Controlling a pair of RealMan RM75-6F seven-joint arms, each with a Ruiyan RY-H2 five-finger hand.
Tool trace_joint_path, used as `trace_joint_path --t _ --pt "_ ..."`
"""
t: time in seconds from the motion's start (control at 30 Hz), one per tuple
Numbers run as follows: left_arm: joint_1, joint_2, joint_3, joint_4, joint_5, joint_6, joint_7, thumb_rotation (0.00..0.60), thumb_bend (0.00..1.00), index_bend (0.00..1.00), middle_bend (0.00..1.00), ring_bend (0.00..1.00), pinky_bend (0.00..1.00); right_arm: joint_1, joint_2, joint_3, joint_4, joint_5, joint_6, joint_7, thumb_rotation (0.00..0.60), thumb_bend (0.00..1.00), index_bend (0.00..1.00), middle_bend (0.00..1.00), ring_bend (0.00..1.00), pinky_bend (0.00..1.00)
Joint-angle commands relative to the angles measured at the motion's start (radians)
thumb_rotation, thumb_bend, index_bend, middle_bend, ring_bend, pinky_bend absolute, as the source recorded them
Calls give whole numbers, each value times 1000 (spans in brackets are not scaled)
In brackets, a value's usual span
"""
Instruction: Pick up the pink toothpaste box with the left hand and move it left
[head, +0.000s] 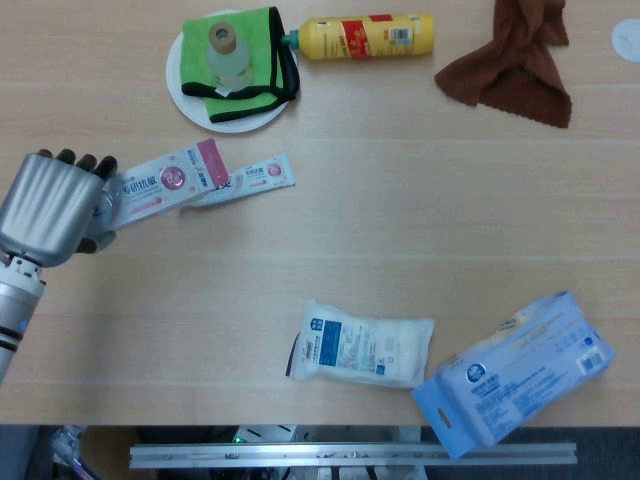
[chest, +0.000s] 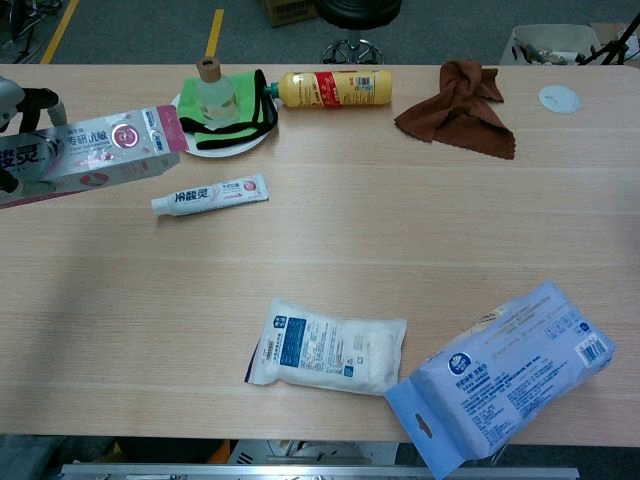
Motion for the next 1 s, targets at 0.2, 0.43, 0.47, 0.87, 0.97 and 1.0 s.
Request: trace_joint_path --t 0.2,0.43,0.47,0.87,0.97,1.0 --pt "52 -71 9 122 33 -23 -202 562 141 401 370 408 504 5 0 -4 -9 -1 -11 -21 600 462 570 421 343 414" --pt "59 -123 14 189 19 -61 -242 566 142 392 304 364 445 2 4 -2 -13 3 -7 -17 600 462 570 421 343 414" --pt "60 -129 13 196 20 -64 -250 565 141 392 301 363 444 1 3 -3 -12 3 -7 -18 600 462 570 421 343 414" --pt "75 -238 28 322 20 -97 -247 572 142 388 270 333 420 0 3 -4 -9 4 -8 -15 600 462 570 421 343 414" --pt "74 -254 30 342 26 -101 -233 574 141 377 257 312 409 0 3 -5 -9 4 -8 -18 600 462 570 421 343 414" --pt "74 -255 32 344 26 -104 -228 574 141 367 252 300 403 0 3 -5 -10 4 -8 -18 600 462 570 421 343 414"
